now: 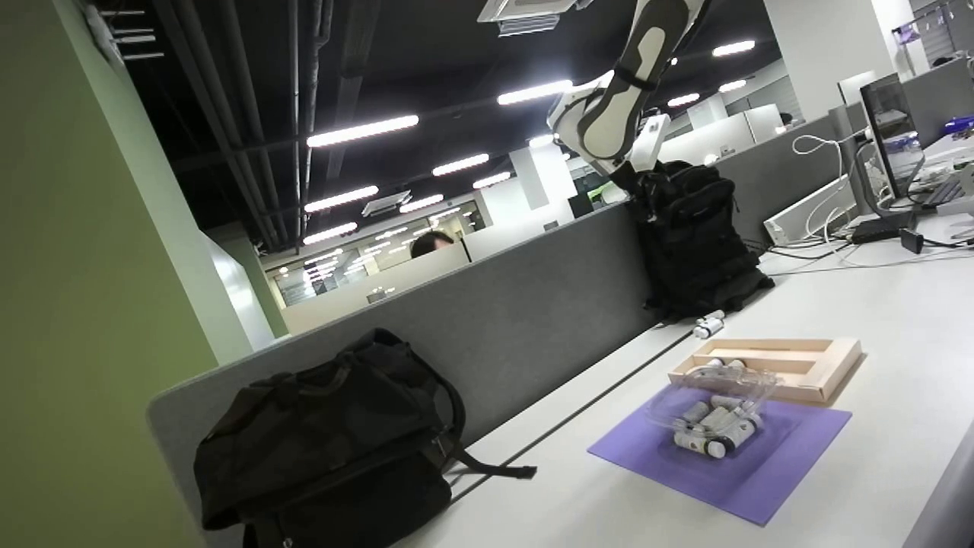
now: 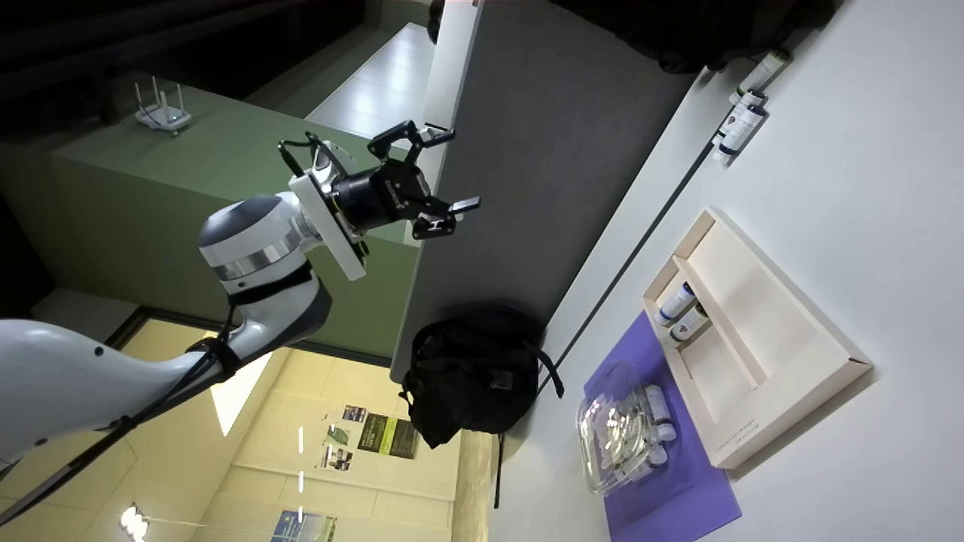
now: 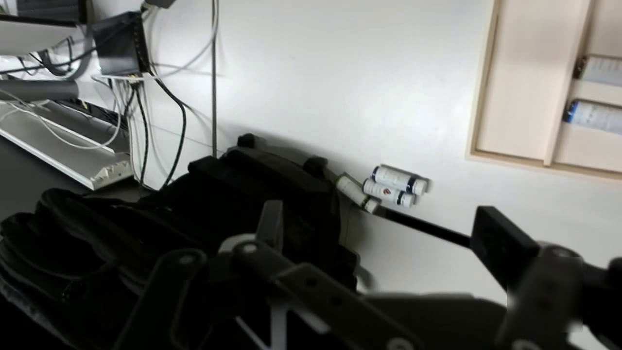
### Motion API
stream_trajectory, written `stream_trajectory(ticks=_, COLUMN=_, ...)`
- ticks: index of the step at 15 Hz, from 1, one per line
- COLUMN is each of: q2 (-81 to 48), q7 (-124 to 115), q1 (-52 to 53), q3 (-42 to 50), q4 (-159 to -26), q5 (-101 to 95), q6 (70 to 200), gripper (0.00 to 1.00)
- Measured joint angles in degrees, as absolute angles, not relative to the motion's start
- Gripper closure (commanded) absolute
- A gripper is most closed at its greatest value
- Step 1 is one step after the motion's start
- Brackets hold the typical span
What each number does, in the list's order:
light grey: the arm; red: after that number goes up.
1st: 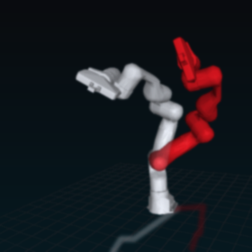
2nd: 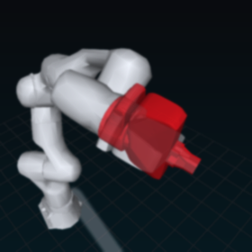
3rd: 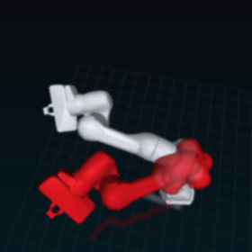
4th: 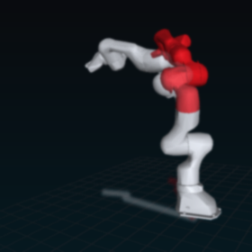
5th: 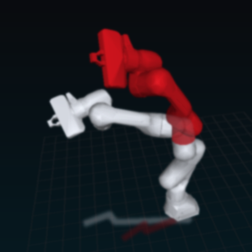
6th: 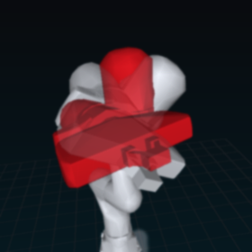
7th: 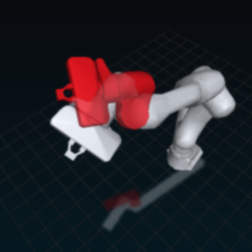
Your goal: Pick up two white objects and put them into the wooden tray.
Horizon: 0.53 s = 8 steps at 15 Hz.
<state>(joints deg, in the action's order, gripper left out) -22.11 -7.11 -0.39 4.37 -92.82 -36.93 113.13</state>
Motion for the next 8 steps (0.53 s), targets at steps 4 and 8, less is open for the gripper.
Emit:
stream_trajectory(ticks=4, q2=-24.50, q7=-5.47, q1=0.34, q3=4.49, q4=-88.77, q5=-37.13, q6=108.18, gripper=0.00)
stream_trajectory(ticks=8, q2=-24.62, q7=-5.35, q1=0.34, q3=4.62, q4=-88.55, q5=-37.16, q6=108.12, gripper=0.00)
